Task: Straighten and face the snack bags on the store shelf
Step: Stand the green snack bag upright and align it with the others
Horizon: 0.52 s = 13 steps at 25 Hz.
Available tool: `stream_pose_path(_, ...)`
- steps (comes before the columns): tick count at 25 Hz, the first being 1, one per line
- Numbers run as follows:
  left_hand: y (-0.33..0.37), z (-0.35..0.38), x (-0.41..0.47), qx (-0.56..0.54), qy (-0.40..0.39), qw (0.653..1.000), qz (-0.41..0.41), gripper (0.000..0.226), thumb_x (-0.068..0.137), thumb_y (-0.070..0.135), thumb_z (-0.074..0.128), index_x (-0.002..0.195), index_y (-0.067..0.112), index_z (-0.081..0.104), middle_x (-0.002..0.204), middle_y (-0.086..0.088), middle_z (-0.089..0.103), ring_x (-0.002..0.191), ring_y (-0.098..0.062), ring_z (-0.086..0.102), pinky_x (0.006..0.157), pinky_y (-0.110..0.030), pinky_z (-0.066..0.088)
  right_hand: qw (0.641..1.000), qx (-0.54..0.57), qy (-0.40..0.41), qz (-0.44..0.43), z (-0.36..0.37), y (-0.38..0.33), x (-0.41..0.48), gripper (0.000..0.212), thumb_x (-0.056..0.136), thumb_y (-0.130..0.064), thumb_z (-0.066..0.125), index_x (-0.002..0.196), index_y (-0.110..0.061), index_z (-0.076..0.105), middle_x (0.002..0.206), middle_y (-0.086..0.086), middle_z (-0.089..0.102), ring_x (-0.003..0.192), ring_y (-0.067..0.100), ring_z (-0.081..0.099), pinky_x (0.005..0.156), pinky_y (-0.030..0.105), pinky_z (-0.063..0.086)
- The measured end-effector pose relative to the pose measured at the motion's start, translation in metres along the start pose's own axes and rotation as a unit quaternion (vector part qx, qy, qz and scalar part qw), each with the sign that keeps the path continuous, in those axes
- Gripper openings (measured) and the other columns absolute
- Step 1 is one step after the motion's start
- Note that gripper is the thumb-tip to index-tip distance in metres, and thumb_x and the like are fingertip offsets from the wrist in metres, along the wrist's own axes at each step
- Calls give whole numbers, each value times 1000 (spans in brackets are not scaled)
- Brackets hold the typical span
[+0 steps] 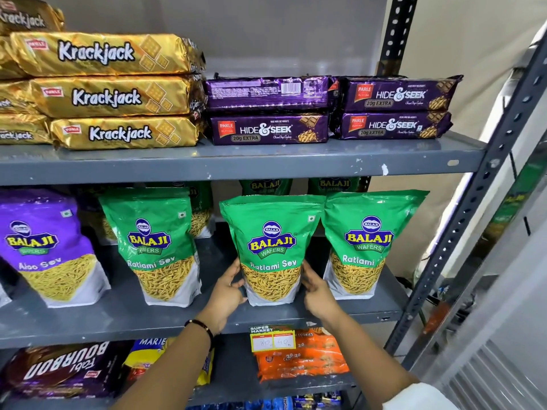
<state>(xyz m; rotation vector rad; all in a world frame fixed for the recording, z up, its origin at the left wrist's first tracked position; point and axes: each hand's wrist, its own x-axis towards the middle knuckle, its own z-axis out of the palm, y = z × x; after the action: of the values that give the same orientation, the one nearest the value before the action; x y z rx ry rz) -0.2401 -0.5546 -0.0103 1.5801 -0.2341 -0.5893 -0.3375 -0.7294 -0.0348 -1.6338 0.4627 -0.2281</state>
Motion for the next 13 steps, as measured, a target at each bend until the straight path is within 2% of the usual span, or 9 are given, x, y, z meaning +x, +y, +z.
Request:
stream_pose_path(3,2,2,-6,-7,2,1000,2,86,77,-29,28,141,28,28,152,2,26,135,-27,34,94,-47,44,1000,-10,-12,-3,0,-4,-1,78,77,26,22,140,-20,21,136,-3,38,132,15,31,96,20,27)
stream_pose_path(7,1,1,-9,18,8,1000,7,85,77,-28,29,142,27,24,153,3,24,136,-26,34,87,-38,46,1000,-24,-12,-5,-2,-7,-4,77,78,25,23,140,-20,22,142,7,40,135,21,33,96,21,27)
stream_pose_path(10,1,1,-8,39,0,999,14,88,75,-28,31,143,27,21,154,3,24,137,-26,33,105,-47,37,999,-24,-20,6,-5,-6,-7,80,77,26,23,141,-22,22,143,6,38,136,21,30,99,23,27)
stream_pose_path(13,0,6,-8,23,5,1000,17,85,77,-26,31,142,28,23,153,2,25,137,-26,31,107,-53,34,999,-19,-33,-3,-7,-7,-9,77,78,25,23,141,-20,21,143,7,38,137,22,29,99,22,27)
